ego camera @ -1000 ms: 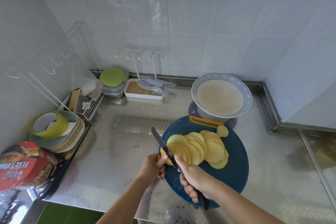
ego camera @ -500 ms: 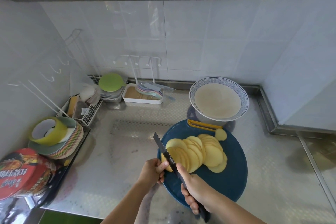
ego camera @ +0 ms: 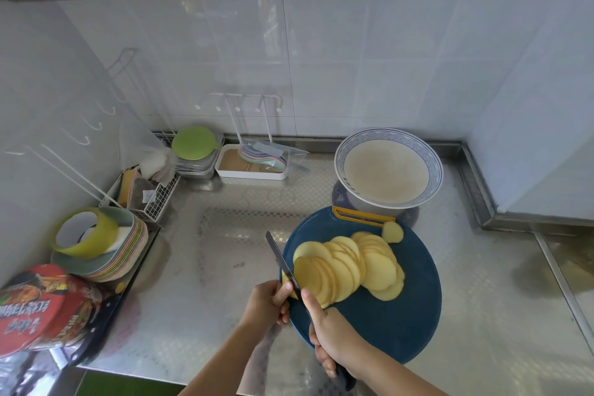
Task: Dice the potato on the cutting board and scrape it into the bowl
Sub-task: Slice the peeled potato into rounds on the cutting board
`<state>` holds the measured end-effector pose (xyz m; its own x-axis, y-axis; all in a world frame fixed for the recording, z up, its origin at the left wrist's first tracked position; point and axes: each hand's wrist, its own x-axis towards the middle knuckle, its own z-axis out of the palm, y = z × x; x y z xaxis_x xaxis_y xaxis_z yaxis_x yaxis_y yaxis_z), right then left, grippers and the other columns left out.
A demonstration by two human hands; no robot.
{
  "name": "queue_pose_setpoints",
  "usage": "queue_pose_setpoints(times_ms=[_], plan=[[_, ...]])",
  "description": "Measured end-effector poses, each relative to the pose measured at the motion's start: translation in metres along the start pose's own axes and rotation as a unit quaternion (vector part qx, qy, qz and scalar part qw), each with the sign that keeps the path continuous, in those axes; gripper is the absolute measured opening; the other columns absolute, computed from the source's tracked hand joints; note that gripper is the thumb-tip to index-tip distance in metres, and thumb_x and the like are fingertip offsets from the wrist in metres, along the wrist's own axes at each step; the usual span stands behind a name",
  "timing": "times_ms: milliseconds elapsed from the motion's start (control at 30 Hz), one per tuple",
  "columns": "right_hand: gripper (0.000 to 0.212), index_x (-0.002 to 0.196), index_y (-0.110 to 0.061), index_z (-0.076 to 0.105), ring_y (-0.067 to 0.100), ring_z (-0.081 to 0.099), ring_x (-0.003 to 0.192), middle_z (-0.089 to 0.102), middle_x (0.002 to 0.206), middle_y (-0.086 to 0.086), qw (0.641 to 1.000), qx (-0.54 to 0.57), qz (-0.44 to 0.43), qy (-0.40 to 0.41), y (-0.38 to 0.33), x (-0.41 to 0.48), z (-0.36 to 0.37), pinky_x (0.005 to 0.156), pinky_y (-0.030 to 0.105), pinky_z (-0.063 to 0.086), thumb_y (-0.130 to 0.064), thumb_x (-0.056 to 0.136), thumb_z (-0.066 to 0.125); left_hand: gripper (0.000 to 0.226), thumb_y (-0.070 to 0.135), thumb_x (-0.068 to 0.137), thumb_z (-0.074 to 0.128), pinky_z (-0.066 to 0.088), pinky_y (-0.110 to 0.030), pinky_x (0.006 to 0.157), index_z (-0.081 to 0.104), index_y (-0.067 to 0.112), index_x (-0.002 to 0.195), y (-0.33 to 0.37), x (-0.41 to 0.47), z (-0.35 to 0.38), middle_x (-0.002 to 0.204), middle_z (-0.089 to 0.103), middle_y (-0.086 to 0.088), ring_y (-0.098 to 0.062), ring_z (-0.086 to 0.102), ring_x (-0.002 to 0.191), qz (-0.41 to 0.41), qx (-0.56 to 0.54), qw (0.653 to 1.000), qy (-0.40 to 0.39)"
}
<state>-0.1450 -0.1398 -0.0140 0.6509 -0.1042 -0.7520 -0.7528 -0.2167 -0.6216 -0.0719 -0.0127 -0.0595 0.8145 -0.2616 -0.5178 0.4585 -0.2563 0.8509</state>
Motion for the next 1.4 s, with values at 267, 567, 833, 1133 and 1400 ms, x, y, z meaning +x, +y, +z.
queue_pose_setpoints(times_ms=[267, 567, 833, 1133, 1400], plan=[[0.069, 0.064, -0.015, 0.04, 0.002, 0.037, 0.028, 0.04, 0.043, -0.007, 0.999, 0.002, 0.036, -0.002, -0.003, 0.009, 0.009, 0.039, 0.019, 0.033, -0.076, 0.092, 0.024, 0.033, 0.02, 0.096, 0.053, 0.035, -0.021, 0.039, 0.044, 0.005, 0.068, -0.003, 0.0, -0.006, 0.045, 0.043, -0.006, -0.014, 0.042, 0.036, 0.006, -0.008, 1.0, -0.018], [0.071, 0.06, -0.014, 0.04, 0.006, 0.038, 0.033, 0.041, 0.051, -0.003, 1.0, 0.006, 0.02, 0.016, -0.001, 0.012, 0.019, 0.041, 0.022, 0.033, -0.075, 0.092, 0.023, 0.032, 0.023, 0.094, 0.052, 0.034, -0.021, 0.039, 0.045, 0.005, 0.069, -0.005, 0.001, -0.003, 0.047, 0.043, -0.005, -0.013, 0.041, 0.038, 0.017, -0.021, 1.0, -0.009], [0.071, 0.061, -0.014, 0.041, 0.004, 0.038, 0.029, 0.043, 0.039, -0.008, 0.999, 0.008, 0.032, 0.009, 0.005, 0.01, 0.009, 0.041, 0.021, 0.033, -0.075, 0.093, 0.023, 0.029, 0.022, 0.094, 0.053, 0.034, -0.021, 0.039, 0.045, 0.004, 0.073, -0.009, 0.006, -0.002, 0.046, 0.042, -0.003, -0.013, 0.041, 0.037, 0.02, -0.004, 0.999, -0.038], [0.072, 0.059, -0.015, 0.04, 0.01, 0.042, 0.04, 0.044, 0.055, -0.002, 1.0, -0.002, 0.027, 0.01, 0.002, 0.015, 0.019, 0.046, 0.026, 0.038, -0.078, 0.09, 0.022, 0.036, 0.037, 0.084, 0.056, 0.035, -0.025, 0.041, 0.048, 0.002, 0.076, -0.019, 0.01, -0.005, 0.05, 0.044, -0.005, -0.018, 0.042, 0.041, 0.021, -0.049, 0.997, -0.049], [0.072, 0.053, -0.015, 0.032, 0.01, 0.033, 0.034, 0.032, 0.039, -0.006, 0.999, 0.038, 0.022, -0.009, 0.01, -0.003, -0.008, 0.043, 0.023, 0.032, -0.076, 0.092, 0.026, 0.037, 0.036, 0.087, 0.055, 0.033, -0.023, 0.042, 0.048, 0.005, 0.067, -0.008, 0.007, -0.001, 0.049, 0.041, -0.002, -0.013, 0.041, 0.04, 0.008, 0.002, 0.997, -0.081]])
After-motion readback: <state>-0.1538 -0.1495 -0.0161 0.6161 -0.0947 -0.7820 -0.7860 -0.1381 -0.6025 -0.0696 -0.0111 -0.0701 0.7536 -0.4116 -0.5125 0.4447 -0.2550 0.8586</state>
